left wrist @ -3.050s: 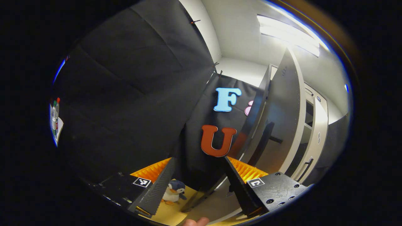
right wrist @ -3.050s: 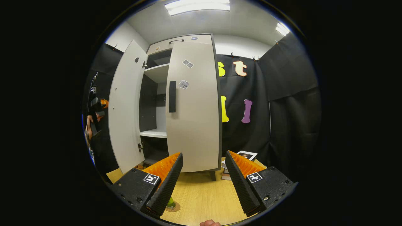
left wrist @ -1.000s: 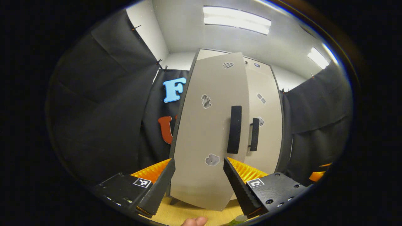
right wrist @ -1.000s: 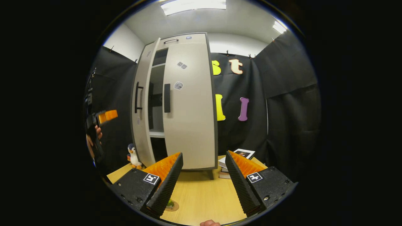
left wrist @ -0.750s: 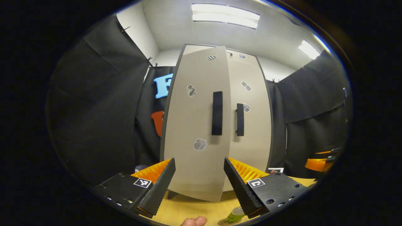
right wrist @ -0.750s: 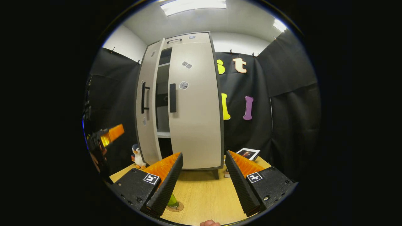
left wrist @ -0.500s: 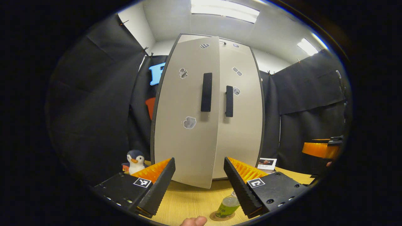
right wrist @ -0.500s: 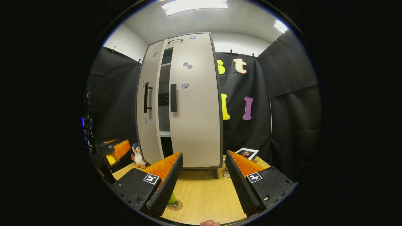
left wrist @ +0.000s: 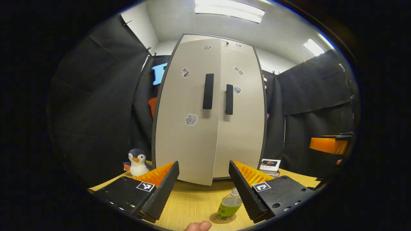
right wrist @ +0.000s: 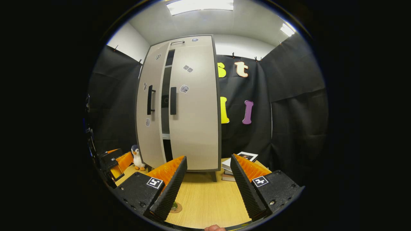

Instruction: Grasp the bottle in the cabinet with the left hand and place it on the coaster, then close the right door with the right hand and the left door with the left hand.

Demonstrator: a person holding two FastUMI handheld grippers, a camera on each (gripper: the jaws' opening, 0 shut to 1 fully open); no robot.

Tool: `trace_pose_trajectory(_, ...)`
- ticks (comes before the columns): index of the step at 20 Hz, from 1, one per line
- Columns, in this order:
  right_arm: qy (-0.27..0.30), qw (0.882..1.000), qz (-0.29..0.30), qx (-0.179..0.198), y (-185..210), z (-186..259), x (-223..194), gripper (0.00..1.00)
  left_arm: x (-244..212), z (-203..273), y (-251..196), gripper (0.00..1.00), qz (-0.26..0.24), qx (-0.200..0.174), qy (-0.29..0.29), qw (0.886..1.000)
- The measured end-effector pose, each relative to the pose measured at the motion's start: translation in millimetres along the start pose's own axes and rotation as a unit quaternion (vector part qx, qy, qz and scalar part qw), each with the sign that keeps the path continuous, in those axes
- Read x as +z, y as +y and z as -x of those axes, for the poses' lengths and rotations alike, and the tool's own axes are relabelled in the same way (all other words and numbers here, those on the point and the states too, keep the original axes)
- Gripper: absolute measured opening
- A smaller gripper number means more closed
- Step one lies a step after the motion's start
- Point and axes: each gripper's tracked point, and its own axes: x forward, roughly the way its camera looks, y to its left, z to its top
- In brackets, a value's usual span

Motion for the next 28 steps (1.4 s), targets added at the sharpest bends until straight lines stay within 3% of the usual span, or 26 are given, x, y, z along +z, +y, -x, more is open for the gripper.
trace_pose_trajectory(1, -0.003, 1.000, 0.001, 0.001, 2, 1, 1, 0.83, 1, -2, 1, 0.99, 0.001, 0.001, -0.001, 1.000)
trace_pose_trajectory(2, -0.004, 1.000, 0.002, 0.002, 4, 1, 2, 0.83, 2, -2, 2, 0.94, 0.001, 0.003, -0.002, 1.000)
trace_pose_trajectory(4, -0.005, 1.000, 0.003, 0.005, 7, 3, 2, 0.83, 6, -3, 3, 0.99, 0.001, 0.004, -0.005, 1.000)
trace_pose_trajectory(6, -0.005, 1.000, 0.004, 0.006, 10, 4, 2, 0.83, 6, -3, 2, 0.94, 0.001, 0.002, -0.006, 1.000)
trace_pose_trajectory(8, -0.005, 1.000, 0.005, 0.006, 11, 3, 2, 0.83, 6, -3, 3, 0.99, 0.002, 0.001, -0.007, 1.000)
trace_pose_trajectory(12, -0.006, 1.000, 0.003, 0.005, 11, 3, 2, 0.83, 6, 1, 1, 0.99, 0.001, -0.002, -0.008, 1.000)
trace_pose_trajectory(14, -0.006, 1.000, 0.001, 0.005, 11, 3, 2, 0.83, 6, 2, 0, 0.90, -0.001, -0.004, -0.008, 1.000)
trace_pose_trajectory(16, -0.005, 1.000, 0.000, 0.004, 10, 2, 2, 0.83, 8, 2, 2, 0.99, -0.004, -0.002, -0.010, 1.000)
trace_pose_trajectory(18, -0.007, 1.000, -0.001, 0.003, 10, 4, 2, 0.83, 8, 3, 3, 0.99, -0.005, -0.002, -0.011, 1.000)
trace_pose_trajectory(19, -0.007, 1.000, -0.002, 0.004, 10, 5, 3, 0.83, 9, 2, 4, 0.95, -0.005, -0.001, -0.011, 1.000)
trace_pose_trajectory(21, -0.007, 1.000, -0.002, 0.004, 10, 4, 3, 0.83, 9, 4, 4, 0.99, -0.005, -0.001, -0.011, 1.000)
trace_pose_trajectory(22, -0.007, 1.000, -0.003, 0.004, 10, 3, 3, 0.83, 9, 3, 4, 0.95, -0.005, -0.001, -0.011, 1.000)
trace_pose_trajectory(24, -0.006, 1.000, -0.003, 0.006, 11, 4, 3, 0.83, 8, 5, 4, 0.95, -0.005, 0.000, -0.009, 1.000)
trace_pose_trajectory(25, -0.007, 1.000, -0.003, 0.006, 12, 4, 4, 0.83, 9, 5, 4, 0.99, -0.005, 0.000, -0.009, 1.000)
trace_pose_trajectory(26, -0.007, 1.000, -0.001, 0.006, 12, 4, 4, 0.83, 9, 5, 4, 0.94, -0.004, 0.001, -0.009, 1.000)
trace_pose_trajectory(28, -0.006, 1.000, -0.001, 0.006, 12, 5, 4, 0.83, 8, 7, 5, 0.95, -0.005, 0.002, -0.007, 1.000)
